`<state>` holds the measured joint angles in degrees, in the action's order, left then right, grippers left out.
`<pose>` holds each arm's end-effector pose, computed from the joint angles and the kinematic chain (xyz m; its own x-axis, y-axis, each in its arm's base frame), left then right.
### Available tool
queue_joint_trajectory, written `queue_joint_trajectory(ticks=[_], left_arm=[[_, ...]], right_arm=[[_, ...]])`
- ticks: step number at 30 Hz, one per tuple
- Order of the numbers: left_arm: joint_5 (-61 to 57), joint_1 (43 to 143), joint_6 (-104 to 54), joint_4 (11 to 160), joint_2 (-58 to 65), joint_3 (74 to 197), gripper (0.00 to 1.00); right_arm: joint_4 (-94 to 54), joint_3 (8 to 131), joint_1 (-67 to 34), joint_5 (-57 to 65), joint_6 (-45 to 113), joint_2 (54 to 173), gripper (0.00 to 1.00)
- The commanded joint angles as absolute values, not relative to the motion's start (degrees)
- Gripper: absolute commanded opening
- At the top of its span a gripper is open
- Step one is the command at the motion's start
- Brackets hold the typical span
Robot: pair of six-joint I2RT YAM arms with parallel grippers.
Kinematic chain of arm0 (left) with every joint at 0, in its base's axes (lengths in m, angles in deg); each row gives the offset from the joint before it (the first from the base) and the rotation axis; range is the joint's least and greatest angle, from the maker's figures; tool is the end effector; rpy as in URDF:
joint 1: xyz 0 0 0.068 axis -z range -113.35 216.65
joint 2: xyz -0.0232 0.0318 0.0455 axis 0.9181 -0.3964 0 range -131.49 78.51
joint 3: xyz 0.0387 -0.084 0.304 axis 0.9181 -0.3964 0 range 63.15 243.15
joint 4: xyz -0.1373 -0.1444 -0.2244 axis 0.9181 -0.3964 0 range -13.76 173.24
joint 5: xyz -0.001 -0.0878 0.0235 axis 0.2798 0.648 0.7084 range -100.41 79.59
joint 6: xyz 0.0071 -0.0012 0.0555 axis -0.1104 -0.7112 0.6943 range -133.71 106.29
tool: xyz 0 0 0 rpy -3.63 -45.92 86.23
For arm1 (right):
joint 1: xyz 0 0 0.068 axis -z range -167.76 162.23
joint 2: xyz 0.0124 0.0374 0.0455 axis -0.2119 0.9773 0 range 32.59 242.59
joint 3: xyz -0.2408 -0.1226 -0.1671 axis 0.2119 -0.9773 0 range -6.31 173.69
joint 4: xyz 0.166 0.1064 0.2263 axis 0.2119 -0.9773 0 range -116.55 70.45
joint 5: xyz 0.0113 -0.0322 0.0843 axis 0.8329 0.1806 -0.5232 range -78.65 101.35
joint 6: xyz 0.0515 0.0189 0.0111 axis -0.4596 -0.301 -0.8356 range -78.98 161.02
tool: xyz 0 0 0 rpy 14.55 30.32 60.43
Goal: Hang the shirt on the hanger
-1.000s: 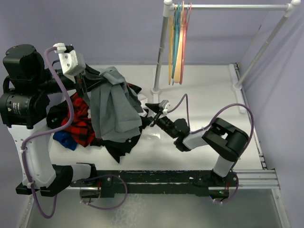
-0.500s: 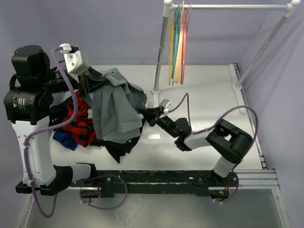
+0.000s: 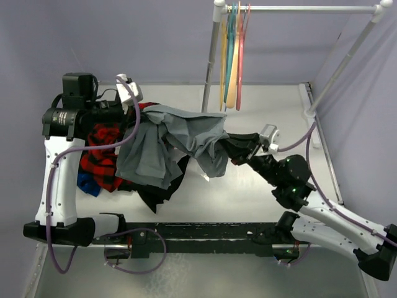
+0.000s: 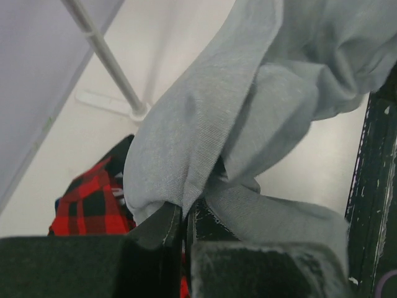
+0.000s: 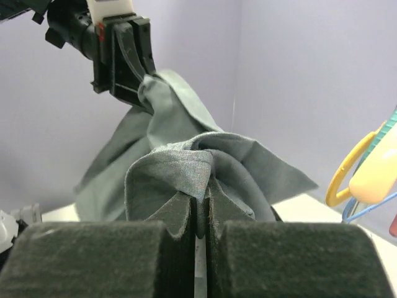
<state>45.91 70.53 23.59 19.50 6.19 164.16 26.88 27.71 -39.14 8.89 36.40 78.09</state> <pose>0.2231 -0.0473 0.5442 -0.0211 0.3384 -0.9408 0.9178 0.3798 0.1160 0.1155 0.1472 0.4012 0.2918 0.4941 -0.8189 -0.8286 0.5582 0.0415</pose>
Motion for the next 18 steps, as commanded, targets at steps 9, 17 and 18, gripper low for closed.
queue_joint_trajectory(ticks=[9, 17, 18], left_arm=[[38.69, 64.63, 45.08, 23.23, 0.77, 143.85, 0.46], [51.29, 45.12, 60.29, -3.92, -23.2, 169.16, 1.0], [51.88, 44.87, 58.64, -5.26, -23.26, 171.61, 1.0]], right_arm=[[-24.36, 52.26, -39.53, 8.61, 40.7, 85.01, 0.0], [-28.41, 52.45, -39.51, 3.65, 42.88, 82.83, 0.0], [-30.12, 52.75, -39.53, 2.63, 43.26, 83.07, 0.0]])
